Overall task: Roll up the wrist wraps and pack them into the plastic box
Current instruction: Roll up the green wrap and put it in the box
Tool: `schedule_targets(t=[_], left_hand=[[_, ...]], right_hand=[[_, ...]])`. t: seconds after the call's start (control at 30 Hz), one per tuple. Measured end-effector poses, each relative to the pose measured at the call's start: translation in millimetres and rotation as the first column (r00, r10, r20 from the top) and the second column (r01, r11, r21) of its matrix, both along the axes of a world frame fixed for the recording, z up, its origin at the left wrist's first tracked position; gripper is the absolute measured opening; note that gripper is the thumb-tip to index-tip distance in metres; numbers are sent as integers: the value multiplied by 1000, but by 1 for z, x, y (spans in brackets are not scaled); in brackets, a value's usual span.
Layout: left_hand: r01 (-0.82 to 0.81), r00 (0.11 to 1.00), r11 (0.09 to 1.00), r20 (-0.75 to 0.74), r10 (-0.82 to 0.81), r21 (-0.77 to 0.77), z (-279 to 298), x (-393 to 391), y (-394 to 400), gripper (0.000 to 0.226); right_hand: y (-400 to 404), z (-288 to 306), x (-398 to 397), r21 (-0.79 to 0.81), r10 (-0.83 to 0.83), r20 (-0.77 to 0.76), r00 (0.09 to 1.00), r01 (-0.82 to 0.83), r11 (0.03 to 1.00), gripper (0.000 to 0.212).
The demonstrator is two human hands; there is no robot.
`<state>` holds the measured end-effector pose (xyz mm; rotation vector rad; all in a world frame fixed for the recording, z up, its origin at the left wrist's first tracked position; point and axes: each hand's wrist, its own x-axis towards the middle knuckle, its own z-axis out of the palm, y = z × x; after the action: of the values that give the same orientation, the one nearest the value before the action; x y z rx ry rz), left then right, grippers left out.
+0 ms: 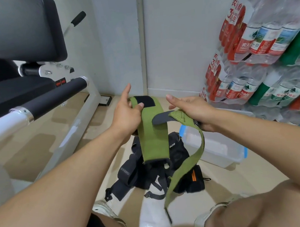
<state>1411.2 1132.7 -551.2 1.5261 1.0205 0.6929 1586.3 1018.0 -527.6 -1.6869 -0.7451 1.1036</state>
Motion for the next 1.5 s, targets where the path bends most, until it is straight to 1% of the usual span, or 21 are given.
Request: schedule_targets(t=[0.03,0.07,0.17,0.23,0.3,0.37,0.47,0.57,0.67,0.7,0.8,0.9,1.0,1.07,1.13,1.2,1.23,1.3,1.37,1.43,1.5], left_hand=[[-9,1000,1000,-1,9,5,-1,-1,2,74],[-13,1000,1000,3,13,10,-2,-1,3,74],[-12,1000,999,-20,13,37,-1,-2,2,72],[-8,1000,999,-18,8,46,-3,-3,3,72],[2,1000,1000,-24,-1,31,-4,-3,3,73],[14,1000,1000,-24,-13,22,-6,-4,4,71],[-3,999,1000,-42,3,-1,-7,0,4,71],[-31,998,1000,-60,31,-4,-7,2,6,69],[-59,996,998,-60,60,17,-1,1,3,69],[-64,996,998,-59,65,23,0,1,3,70],[-52,999,998,5,52,-33,-1,0,7,77],[-66,995,996,67,69,-51,2,-1,9,80],[-123,990,992,62,125,-35,3,0,9,76],[-129,990,992,48,130,-7,2,0,10,75],[-106,993,993,41,108,-46,1,1,10,77],[-50,995,992,80,59,-112,4,2,7,89],[-16,993,989,111,33,-146,5,3,6,99],[52,989,979,143,-24,-199,8,4,2,108],[117,990,961,101,-95,-252,9,4,-1,118],[191,982,937,68,-179,-293,7,3,-3,131],[233,973,926,60,-225,-296,5,3,-6,132]], right_hand=[[-1,-1,1,-25,50,27,998,-50,998,61],[-3,0,2,-49,104,35,994,-102,994,59],[-9,3,4,-70,282,-4,959,-282,957,38],[-11,4,4,-67,342,-6,940,-341,938,35],[-11,4,4,-26,328,8,945,-327,945,39],[-8,3,5,24,260,4,966,-260,965,40],[-5,1,9,20,195,18,981,-196,980,37],[-4,-2,13,-36,209,73,975,-207,978,35],[-5,-4,12,-93,268,90,959,-260,961,32],[-5,-5,11,-100,284,83,955,-275,956,31],[-5,-8,8,-77,296,25,955,-293,953,27],[-3,-8,5,-74,281,15,960,-279,957,35],[-2,-13,4,-119,303,49,952,-295,948,43],[-2,-17,1,-137,316,72,946,-304,943,34],[-3,-18,-4,-121,263,80,962,-252,960,22],[-2,-18,-8,-86,194,69,979,-188,978,14],[0,-17,-9,-71,168,61,984,-164,984,13],[3,-16,-8,-45,117,59,991,-115,992,15],[7,-16,-5,-20,35,38,999,-34,999,15],[10,-15,-2,0,-65,-25,998,65,998,13],[12,-16,1,8,-114,-61,992,115,993,15]])
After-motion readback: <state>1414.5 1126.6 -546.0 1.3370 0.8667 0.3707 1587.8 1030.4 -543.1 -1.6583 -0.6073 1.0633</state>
